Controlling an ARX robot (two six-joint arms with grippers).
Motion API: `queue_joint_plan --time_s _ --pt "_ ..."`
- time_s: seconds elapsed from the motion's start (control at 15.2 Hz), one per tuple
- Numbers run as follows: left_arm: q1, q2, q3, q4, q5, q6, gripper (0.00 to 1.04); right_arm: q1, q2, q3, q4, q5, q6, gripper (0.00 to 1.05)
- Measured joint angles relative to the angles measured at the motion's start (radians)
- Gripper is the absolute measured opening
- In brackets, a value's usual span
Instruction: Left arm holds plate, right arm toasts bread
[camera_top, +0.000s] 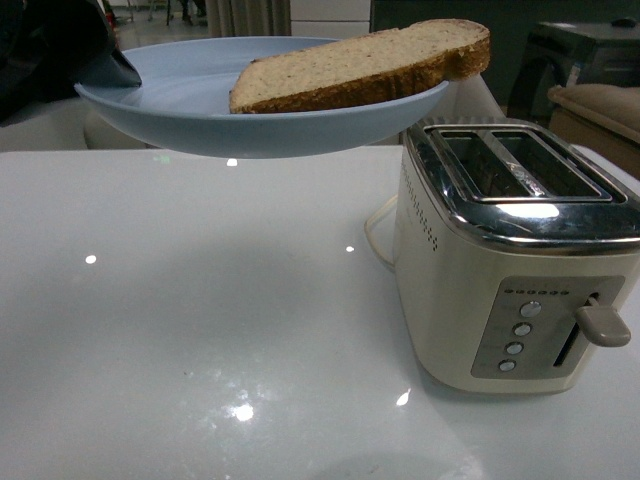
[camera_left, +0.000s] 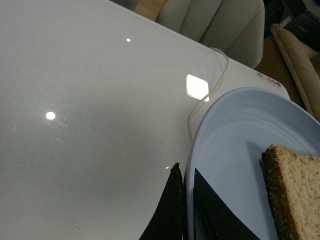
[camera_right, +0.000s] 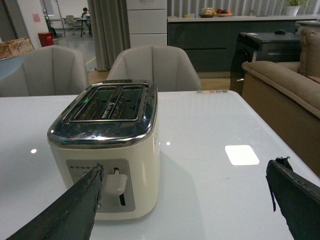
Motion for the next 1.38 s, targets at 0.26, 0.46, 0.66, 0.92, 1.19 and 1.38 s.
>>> queue_joint_plan --time_s 0.26,0.46,0.66,0.92,1.19,1.38 --pt "0.001 0.002 0.0 0.003 0.012 0.008 0.03 0.0 0.0 0.0 0.0 0.0 0.0 0.98" --pt "0.001 0.002 0.002 0.003 0.011 0.008 0.03 0.0 0.0 0.0 0.0 0.0 0.0 0.98" --pt "0.001 0.002 0.002 0.003 0.011 0.008 0.03 0.0 0.0 0.0 0.0 0.0 0.0 0.98" --pt "0.001 0.002 0.002 0.003 0.011 0.008 0.03 0.0 0.0 0.0 0.0 0.0 0.0 0.98" --pt "0.001 0.002 0.002 0.003 0.011 0.008 0.03 0.0 0.0 0.0 0.0 0.0 0.0 0.98" --pt "0.001 0.002 0.002 0.003 0.011 0.008 0.03 0.004 0.003 0.002 -0.019 0.018 -0.003 0.98"
